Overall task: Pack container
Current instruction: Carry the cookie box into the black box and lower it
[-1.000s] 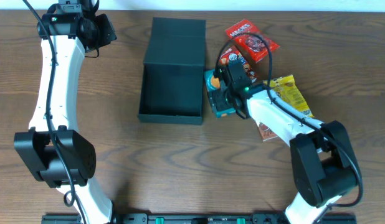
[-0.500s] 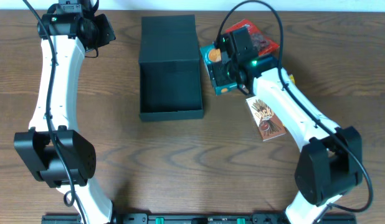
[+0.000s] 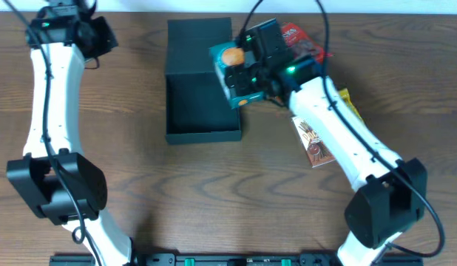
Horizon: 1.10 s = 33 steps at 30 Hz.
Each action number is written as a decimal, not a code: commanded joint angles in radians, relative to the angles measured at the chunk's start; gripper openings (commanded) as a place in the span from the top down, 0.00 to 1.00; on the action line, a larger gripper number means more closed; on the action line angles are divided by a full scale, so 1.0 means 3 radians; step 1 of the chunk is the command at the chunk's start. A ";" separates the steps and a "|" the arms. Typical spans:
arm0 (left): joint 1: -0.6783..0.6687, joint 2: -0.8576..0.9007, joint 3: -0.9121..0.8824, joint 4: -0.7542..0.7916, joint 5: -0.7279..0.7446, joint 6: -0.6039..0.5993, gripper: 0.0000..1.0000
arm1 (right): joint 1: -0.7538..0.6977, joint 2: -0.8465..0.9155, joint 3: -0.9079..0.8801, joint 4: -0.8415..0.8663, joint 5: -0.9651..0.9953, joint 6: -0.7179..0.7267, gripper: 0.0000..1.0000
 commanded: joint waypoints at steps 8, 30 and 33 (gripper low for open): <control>0.0397 0.0055 -0.0009 0.0022 0.0006 -0.0090 0.89 | 0.0502 0.0224 0.0067 0.0010 0.0175 0.1033 0.36; 0.0460 0.0055 -0.0009 0.0019 0.0120 -0.0090 0.89 | 0.0593 0.0413 0.0074 0.0374 0.0604 0.1167 0.01; 0.0460 0.0055 -0.0009 0.0018 0.0121 -0.0090 0.89 | 0.0594 0.0409 0.0074 0.0627 0.0267 0.0750 0.01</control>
